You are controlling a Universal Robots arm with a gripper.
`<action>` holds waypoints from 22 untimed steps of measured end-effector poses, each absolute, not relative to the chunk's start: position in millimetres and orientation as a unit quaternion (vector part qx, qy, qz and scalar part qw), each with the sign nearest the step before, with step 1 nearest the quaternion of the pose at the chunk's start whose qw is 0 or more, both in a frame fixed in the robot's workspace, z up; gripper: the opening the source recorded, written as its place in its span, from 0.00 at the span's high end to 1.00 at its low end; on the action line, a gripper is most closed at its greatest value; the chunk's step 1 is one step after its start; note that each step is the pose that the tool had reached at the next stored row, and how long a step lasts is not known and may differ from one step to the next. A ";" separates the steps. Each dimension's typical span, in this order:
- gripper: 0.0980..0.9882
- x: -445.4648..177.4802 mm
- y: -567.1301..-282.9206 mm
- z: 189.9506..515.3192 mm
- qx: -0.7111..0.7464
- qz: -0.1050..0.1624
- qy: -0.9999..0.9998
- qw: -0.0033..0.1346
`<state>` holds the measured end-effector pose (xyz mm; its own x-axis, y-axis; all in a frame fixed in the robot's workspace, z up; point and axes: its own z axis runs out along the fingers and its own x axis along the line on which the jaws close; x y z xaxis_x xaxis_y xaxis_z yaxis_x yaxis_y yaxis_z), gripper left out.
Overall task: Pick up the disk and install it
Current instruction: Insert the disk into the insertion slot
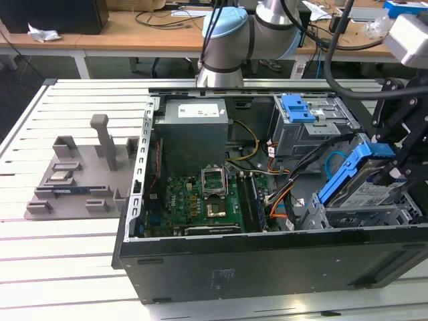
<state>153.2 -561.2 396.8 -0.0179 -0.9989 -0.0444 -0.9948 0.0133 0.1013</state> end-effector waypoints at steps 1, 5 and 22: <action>0.70 153.2 -561.2 394.8 0.700 -0.052 -0.712 0.020; 0.70 153.2 -561.3 392.4 0.700 -0.052 -0.712 0.020; 0.62 153.2 -555.1 406.6 0.701 -0.052 -0.711 0.020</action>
<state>153.2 -555.1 406.6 -0.0173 -0.9989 -0.0440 -0.9948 0.0128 0.1012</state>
